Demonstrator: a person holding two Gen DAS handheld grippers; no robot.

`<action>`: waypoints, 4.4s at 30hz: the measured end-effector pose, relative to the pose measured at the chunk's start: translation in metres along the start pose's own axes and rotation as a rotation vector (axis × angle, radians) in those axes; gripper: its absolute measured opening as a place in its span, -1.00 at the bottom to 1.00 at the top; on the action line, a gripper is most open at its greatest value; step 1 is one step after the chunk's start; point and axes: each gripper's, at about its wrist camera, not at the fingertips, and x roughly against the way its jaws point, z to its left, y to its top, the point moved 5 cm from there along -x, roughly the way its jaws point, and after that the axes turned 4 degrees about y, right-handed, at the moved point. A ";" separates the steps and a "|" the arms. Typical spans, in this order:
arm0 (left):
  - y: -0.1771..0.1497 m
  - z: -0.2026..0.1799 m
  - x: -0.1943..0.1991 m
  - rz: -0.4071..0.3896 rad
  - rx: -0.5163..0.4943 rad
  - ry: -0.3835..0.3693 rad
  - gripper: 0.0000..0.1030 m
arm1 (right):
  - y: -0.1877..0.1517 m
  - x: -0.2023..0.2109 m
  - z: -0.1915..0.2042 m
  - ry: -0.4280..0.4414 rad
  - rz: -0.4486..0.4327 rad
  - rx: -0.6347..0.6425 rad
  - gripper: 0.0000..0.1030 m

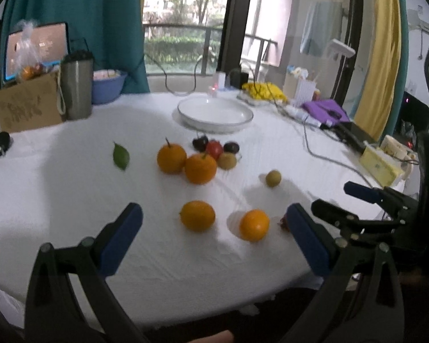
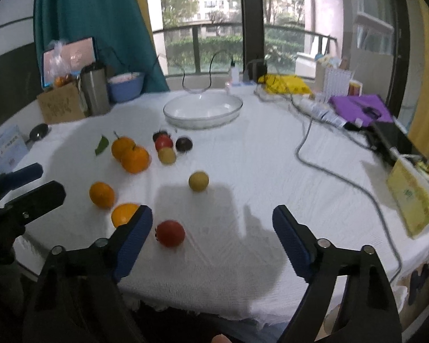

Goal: Organize fruits
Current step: 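Grasp an orange with the left tool while the right tool grasps the red tomato, then carry the orange and tomato to the white plate with both tools, then open both tools to release the orange and tomato onto the plate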

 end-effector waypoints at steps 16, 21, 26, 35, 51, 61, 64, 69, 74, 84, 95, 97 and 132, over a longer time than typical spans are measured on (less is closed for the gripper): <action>-0.016 0.019 -0.065 0.214 0.042 -0.008 0.03 | -0.015 -0.042 0.024 0.133 0.158 0.061 -0.24; -0.013 0.017 -0.068 0.216 0.034 -0.011 -0.22 | -0.011 -0.045 0.024 0.148 0.159 0.061 -0.43; -0.008 0.020 -0.070 0.214 0.060 -0.016 -0.23 | -0.001 -0.045 0.018 0.149 0.138 0.054 -0.43; 0.027 0.027 -0.071 0.109 0.067 0.005 -0.23 | 0.039 -0.052 0.005 0.128 0.079 0.067 -0.43; 0.115 0.025 -0.103 0.037 0.029 -0.042 -0.23 | 0.112 -0.080 -0.023 0.086 -0.013 0.070 -0.43; 0.146 0.025 -0.140 0.058 0.019 -0.067 -0.23 | 0.161 -0.108 -0.034 0.076 -0.066 0.071 -0.43; 0.153 0.024 -0.152 0.063 0.012 -0.077 -0.23 | 0.172 -0.121 -0.036 0.075 -0.063 0.076 -0.43; 0.163 0.023 -0.175 0.082 0.002 -0.089 -0.23 | 0.184 -0.143 -0.040 0.082 -0.048 0.076 -0.43; 0.171 0.023 -0.198 0.114 0.008 -0.104 -0.23 | 0.196 -0.164 -0.042 0.088 -0.035 0.081 -0.43; 0.183 0.027 -0.236 0.162 0.018 -0.121 -0.23 | 0.209 -0.208 -0.046 0.104 0.010 0.066 -0.43; 0.190 0.030 -0.281 0.283 0.011 -0.118 -0.23 | 0.220 -0.259 -0.047 0.165 0.108 -0.001 -0.43; 0.189 0.031 -0.287 0.299 0.017 -0.115 -0.23 | 0.223 -0.266 -0.049 0.171 0.124 -0.021 -0.43; 0.203 0.032 -0.196 0.208 0.022 -0.106 -0.11 | 0.216 -0.192 -0.045 0.143 0.068 -0.003 -0.25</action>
